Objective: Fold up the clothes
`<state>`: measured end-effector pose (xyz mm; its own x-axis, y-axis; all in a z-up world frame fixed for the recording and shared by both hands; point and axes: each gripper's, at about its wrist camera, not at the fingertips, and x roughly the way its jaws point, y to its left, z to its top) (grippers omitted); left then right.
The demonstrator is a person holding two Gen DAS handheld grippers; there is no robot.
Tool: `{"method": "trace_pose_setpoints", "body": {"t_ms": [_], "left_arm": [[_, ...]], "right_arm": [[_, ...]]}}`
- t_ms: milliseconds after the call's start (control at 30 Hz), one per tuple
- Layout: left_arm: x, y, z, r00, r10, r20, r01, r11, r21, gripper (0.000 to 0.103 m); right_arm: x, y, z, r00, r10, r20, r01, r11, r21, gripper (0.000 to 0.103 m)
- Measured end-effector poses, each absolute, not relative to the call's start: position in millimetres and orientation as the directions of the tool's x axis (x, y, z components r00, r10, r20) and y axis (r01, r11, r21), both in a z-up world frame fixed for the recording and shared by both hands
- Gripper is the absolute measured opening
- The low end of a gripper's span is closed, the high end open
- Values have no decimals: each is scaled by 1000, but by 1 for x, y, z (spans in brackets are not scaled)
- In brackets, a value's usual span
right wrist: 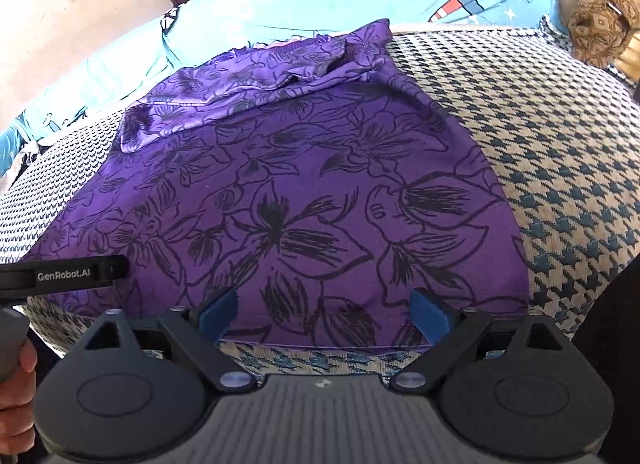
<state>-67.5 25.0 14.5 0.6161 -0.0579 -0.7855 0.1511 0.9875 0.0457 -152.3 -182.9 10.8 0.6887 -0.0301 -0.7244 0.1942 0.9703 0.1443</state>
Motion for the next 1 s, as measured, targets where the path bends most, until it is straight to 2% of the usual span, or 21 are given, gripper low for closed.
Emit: {"method": "trace_pose_setpoints", "body": {"t_ms": [267,367,533,767,1000], "left_arm": [[-65,24,25,621,-77,-780,153,988,25,103],[-63,23,24,619,-73,-782,145,989,23,103],[-62,22,21,621,-54,-782,134,990,38,103],[-60,29,22,629,-50,-776,98,995,15,103],[-61,23,19,626,-52,-778,114,993,25,103]], "right_arm": [[-151,-182,27,728,-59,-684,208,968,139,93],[-150,-185,32,756,-115,-644,201,978,61,93],[-141,-205,32,749,-150,-646,281,954,104,92],[-135,-237,31,753,-253,-607,379,922,85,89],[-127,-264,15,711,-255,-655,447,884,141,88]]}}
